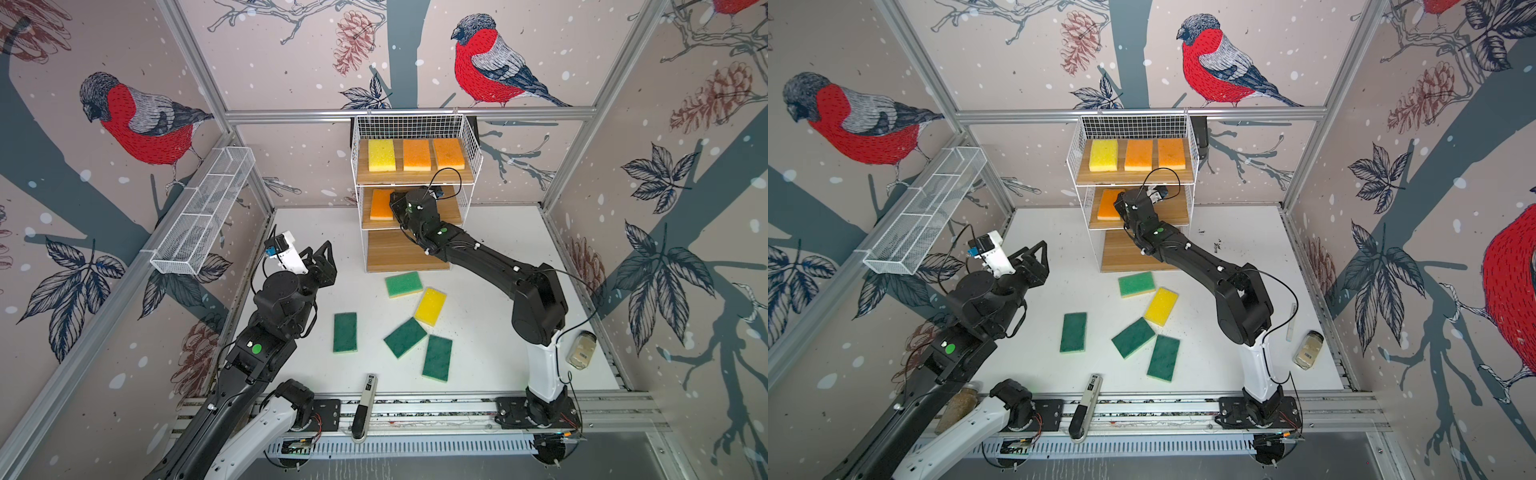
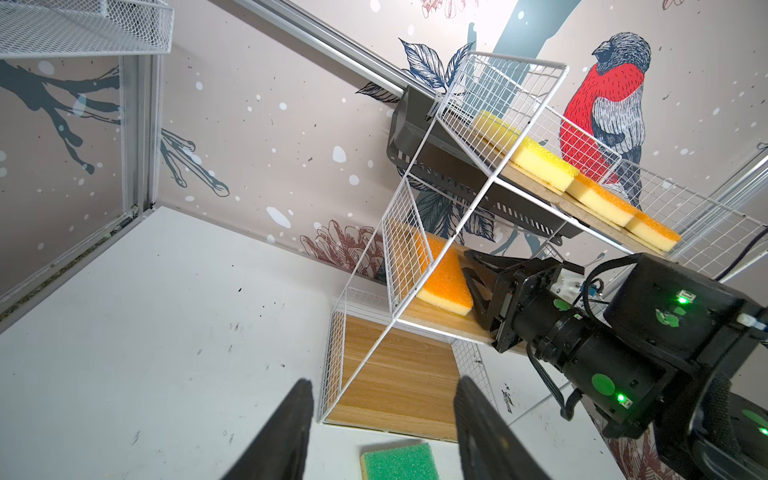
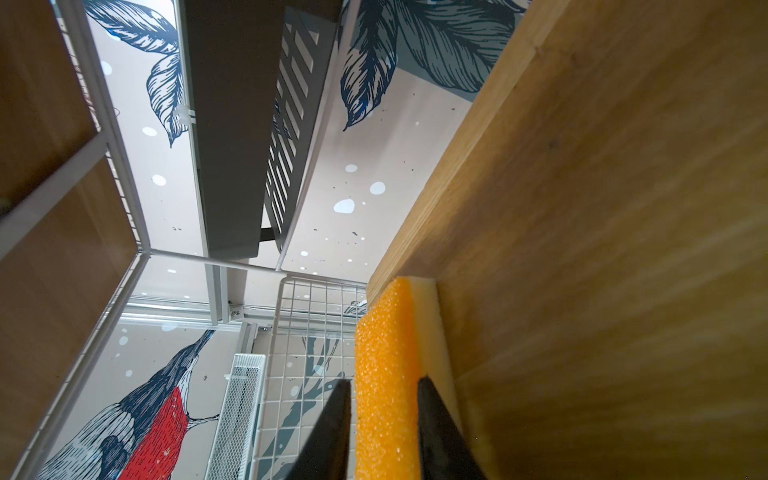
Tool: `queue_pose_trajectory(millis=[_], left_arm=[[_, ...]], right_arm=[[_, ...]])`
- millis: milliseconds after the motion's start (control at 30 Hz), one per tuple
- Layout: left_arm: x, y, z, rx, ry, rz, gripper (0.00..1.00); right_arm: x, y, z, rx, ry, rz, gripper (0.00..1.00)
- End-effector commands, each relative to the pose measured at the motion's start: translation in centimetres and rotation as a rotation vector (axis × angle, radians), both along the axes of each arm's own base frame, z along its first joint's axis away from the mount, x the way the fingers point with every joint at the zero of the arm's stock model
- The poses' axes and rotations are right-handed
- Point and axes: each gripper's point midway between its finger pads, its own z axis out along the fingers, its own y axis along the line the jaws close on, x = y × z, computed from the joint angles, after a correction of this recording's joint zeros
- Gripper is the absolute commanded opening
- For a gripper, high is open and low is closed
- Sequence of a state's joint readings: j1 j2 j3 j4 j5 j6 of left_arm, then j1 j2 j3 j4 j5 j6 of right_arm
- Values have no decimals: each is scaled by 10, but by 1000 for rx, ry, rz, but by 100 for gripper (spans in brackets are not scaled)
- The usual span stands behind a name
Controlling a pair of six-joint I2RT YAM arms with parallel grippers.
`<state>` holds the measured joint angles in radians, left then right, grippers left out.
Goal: Place and organize the cleaning sponges onto the shelf
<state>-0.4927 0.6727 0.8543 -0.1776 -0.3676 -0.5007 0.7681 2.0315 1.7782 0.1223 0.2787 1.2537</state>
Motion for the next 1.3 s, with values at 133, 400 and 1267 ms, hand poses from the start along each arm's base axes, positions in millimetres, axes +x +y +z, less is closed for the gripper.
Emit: queue_pose_trajectory(millis=[133,400,1267], left_arm=[[1,-2,-1,-7,-2,-12,55],[3,-5,-5,-8,4,-22,54],[6,-11,-10,-1,13,-42,53]], right_arm=[[-1,-5,-19,-121,16,0,29],[3,-3,-18,-146,-19,5,29],[-34,-28,-7,-279,-79,-26,32]])
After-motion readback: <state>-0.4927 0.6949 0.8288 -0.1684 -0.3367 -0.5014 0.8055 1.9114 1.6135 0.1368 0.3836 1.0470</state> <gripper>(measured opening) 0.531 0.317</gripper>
